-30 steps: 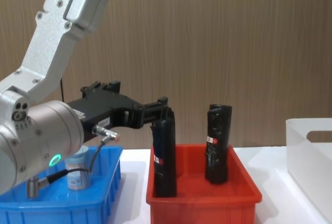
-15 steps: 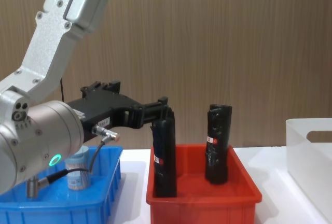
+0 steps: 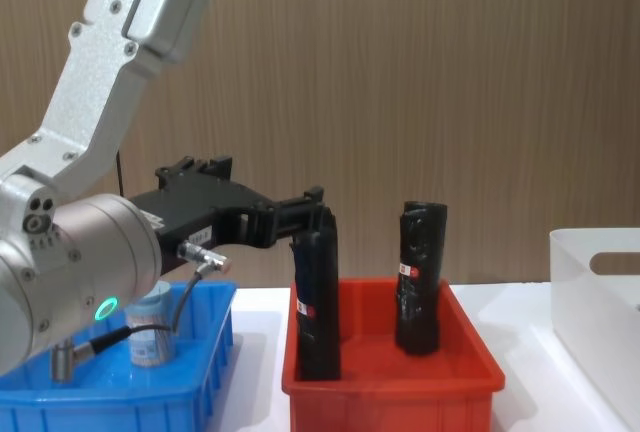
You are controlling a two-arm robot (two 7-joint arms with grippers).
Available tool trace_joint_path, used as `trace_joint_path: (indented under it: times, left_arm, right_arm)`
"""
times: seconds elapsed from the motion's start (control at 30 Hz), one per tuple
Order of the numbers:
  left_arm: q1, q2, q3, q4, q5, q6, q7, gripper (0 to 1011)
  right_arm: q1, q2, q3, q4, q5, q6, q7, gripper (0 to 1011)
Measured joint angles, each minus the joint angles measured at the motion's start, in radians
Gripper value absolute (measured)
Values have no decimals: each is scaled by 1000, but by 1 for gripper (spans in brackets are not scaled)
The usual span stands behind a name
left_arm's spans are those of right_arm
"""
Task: Pick the cotton swabs from the blue box and place them into the white box.
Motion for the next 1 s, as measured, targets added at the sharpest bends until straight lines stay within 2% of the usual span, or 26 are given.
trace_joint_path:
  times: [0.07,1.0]
  left_arm:
    - [0,0,0,0,0,0,0,1003]
    - [0,0,0,0,0,0,0,1003]
  right_arm:
    - [-1,0,1,0,0,-1,1,1002]
    - [-10,2,10,-8,-4,-14,5,1002]
